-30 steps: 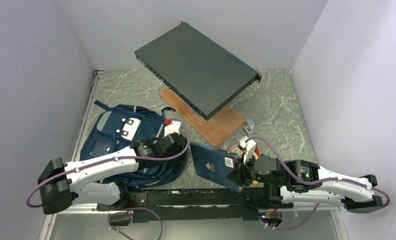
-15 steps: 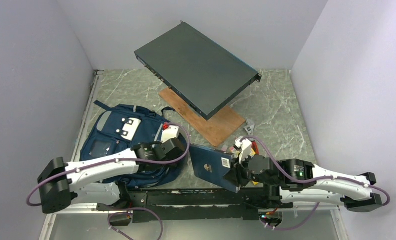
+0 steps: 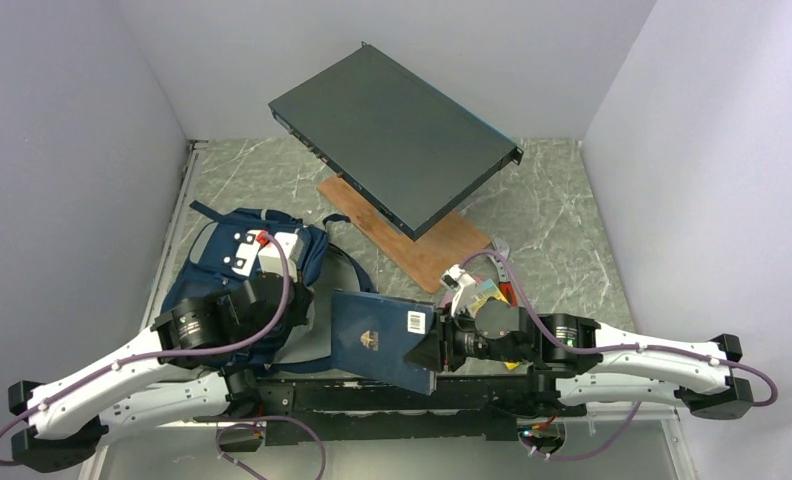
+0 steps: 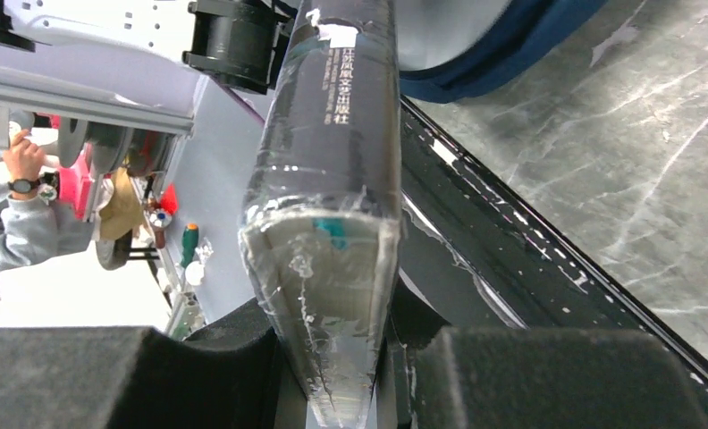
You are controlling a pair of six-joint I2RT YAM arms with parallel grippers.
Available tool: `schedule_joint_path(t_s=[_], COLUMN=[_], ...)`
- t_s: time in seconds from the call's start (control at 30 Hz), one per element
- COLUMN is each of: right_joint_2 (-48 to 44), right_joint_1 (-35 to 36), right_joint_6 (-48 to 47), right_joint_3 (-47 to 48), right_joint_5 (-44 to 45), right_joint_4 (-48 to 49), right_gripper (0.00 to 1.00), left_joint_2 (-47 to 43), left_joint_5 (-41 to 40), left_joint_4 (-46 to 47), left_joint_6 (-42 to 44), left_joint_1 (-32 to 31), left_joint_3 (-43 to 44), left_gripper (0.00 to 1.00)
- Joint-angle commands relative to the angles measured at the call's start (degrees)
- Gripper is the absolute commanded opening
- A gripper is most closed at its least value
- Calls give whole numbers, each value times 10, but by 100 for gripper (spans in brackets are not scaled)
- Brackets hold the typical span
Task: Pack the student bag
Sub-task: Place the book in the student bag.
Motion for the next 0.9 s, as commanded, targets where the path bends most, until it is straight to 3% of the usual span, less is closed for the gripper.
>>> schedule_joint_path(t_s=[0.0,0.2,0.3,0.4,0.47,0.87], right_joint_2=[11,4,18,56,86,303], right_joint_1=[-11,-60,-127,-179,-181,-138], right_joint_6=[17,80,142,220,232,253], right_joint_3=[50,-5,-70,-141,-152,-45], right_joint_5=[-26,-89,-201,-286,-276,-170], right_joint_4=[122,176,296,502,562,661], right_gripper=[0,0,0,0,0,0], left_joint_2=[-20,-47,-60,-77,-90,-107], left_joint_5=[2,9,7,0,-1,59], left_joint_4=[15,-7,-20,-38,-41,2], left_joint_6=[2,15,37,42,43,124], left_joint_1=[-1,-1,-1,-1,-1,-1], left_joint_3=[24,53,82,99,98,90], left_gripper=[0,0,0,0,0,0])
